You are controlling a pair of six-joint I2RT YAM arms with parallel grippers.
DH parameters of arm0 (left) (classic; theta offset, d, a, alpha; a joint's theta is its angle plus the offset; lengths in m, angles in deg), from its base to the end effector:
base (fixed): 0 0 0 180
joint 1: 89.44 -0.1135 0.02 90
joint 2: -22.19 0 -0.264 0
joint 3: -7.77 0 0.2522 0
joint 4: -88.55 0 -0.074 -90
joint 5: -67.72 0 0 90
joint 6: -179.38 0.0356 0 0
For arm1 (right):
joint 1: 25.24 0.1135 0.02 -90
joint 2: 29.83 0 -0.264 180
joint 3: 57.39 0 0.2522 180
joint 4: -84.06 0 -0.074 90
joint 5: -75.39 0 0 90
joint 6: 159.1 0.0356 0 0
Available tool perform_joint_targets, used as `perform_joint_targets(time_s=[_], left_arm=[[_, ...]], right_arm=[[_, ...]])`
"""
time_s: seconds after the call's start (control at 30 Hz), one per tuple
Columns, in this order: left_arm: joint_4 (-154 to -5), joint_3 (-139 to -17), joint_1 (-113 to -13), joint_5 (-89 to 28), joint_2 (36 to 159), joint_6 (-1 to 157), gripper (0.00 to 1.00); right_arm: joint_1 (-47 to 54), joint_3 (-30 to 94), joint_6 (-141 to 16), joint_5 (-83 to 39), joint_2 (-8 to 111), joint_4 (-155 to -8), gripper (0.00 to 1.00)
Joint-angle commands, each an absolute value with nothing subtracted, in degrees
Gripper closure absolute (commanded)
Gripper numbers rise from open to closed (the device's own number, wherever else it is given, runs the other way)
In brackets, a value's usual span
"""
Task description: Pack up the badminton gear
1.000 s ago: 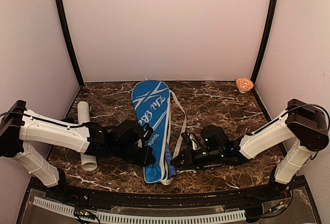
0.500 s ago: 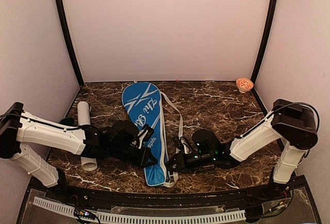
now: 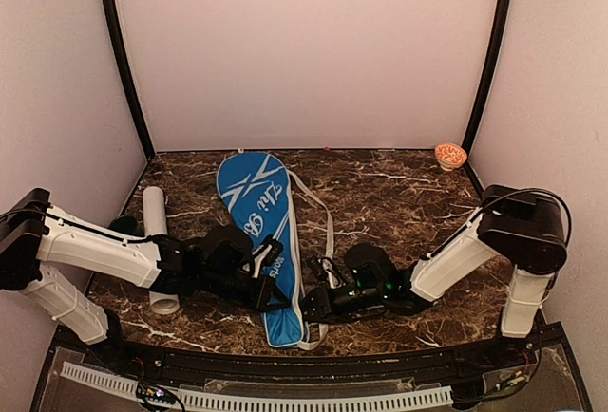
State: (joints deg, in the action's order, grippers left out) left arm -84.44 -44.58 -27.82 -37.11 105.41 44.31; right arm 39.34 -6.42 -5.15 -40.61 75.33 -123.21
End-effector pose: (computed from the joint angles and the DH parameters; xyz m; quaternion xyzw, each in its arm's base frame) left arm 0.1302 -0.2602 0.1797 0.1843 0.8734 -0.4187 0.1671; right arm 0.1280 0.3058 0.1158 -0.1222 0.8298 0.5424 0.0486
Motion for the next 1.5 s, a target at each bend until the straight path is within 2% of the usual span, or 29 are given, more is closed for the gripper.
perform_joint_targets(time_s=[0.0,0.13,0.27,0.3,0.4,0.5,0.67,0.7,0.87,0.93,1.17,1.47], left_arm=[[-91.41,-44.51,-27.69,-41.72,106.06,44.82,1.00],[-91.34,-43.19,-28.88,-42.58,106.01,44.39,1.00],[-88.86,-42.46,-29.41,-41.27,104.89,45.13,1.00],[-87.73,-42.65,-29.41,-40.72,104.60,45.74,0.98],[-83.92,-43.46,-29.41,-38.64,103.77,47.34,0.78],[-81.70,-43.35,-29.41,-36.89,102.52,47.77,0.64],[-81.10,-42.95,-29.42,-36.36,101.29,48.32,0.57],[-81.09,-42.99,-29.41,-36.35,101.27,48.40,0.57],[-81.45,-42.37,-29.48,-36.14,100.43,47.91,0.57],[-81.31,-41.73,-29.55,-35.46,99.23,47.21,0.57],[-79.30,-38.34,-32.04,-32.15,96.86,43.78,0.47],[-82.26,-38.24,-40.75,-33.01,101.94,44.70,0.48]], right_arm=[[40.29,-3.07,-3.45,-44.76,80.57,-135.84,0.96],[39.91,-4.50,-3.90,-43.93,79.39,-134.98,0.82],[39.72,-4.88,-10.36,-39.39,74.35,-122.73,0.78],[39.72,-4.77,-11.46,-38.32,73.49,-120.02,0.75],[39.67,-4.41,-14.26,-36.69,71.58,-114.64,0.70],[39.50,-4.22,-16.11,-35.81,70.39,-110.82,0.69],[39.10,-4.39,-18.14,-35.34,68.99,-106.37,0.58],[38.95,-4.35,-18.76,-34.95,68.61,-105.27,0.60],[38.45,-4.56,-20.52,-34.13,66.94,-102.75,0.84],[38.46,-4.60,-20.44,-35.28,67.54,-103.30,0.88],[38.56,-4.37,-18.48,-39.21,72.38,-110.30,0.90],[39.48,-1.62,-17.20,-42.10,79.32,-114.78,0.95]])
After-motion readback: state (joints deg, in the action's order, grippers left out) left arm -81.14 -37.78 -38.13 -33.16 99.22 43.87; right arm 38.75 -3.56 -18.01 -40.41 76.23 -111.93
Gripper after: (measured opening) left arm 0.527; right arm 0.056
